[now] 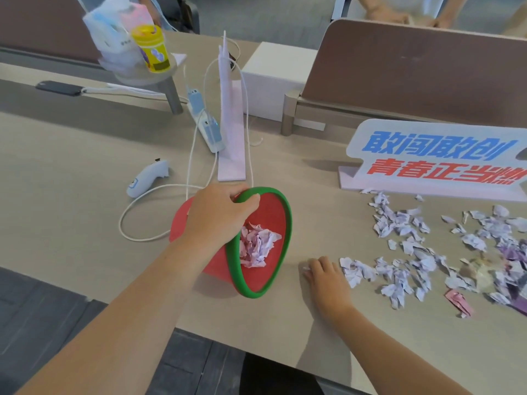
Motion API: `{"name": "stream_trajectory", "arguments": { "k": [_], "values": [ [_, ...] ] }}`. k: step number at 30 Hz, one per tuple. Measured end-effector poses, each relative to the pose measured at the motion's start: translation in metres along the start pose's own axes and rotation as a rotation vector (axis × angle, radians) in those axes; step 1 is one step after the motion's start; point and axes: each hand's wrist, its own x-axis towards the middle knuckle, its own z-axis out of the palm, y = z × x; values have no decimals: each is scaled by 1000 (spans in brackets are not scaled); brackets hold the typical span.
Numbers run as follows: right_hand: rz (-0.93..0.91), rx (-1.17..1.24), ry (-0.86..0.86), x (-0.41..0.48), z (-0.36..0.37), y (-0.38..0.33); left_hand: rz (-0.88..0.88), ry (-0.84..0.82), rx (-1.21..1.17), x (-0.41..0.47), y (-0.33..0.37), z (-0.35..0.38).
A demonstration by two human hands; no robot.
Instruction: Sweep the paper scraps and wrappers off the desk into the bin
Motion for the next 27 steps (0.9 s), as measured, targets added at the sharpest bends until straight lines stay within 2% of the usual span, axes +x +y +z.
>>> {"name": "stream_trajectory", "arguments": {
  "k": [3,5,9,11,13,16,18,20,23,25,27],
  "values": [
    [-20,-28,-94,9,-6,7,1,14,55,-2,2,3],
    [75,84,-111,17,-14,7,-1,24,59,-3,1,4],
    [283,436,177,29,-44,-14,5,27,39,-5,-1,2],
    [213,516,218,32,-62,-40,3,29,32,-4,-1,0],
    [92,583,139,35,-76,-71,1,26,37,-4,-2,0],
    [-91,532,11,37,-80,-102,30,-8,38,-7,-3,1],
    [-121,515,19,32,-80,-104,46,-38,21,-9,-2,1],
    [-80,520,117,22,-80,-91,52,-52,10,-8,-1,0],
    [112,469,324,3,-77,-57,46,-71,3,-6,0,1],
    [209,309,225,-10,-67,-31,49,-87,-11,-5,1,2],
    [180,23,31,-24,-50,-4,59,-100,-19,-4,2,4]
  ]
}}
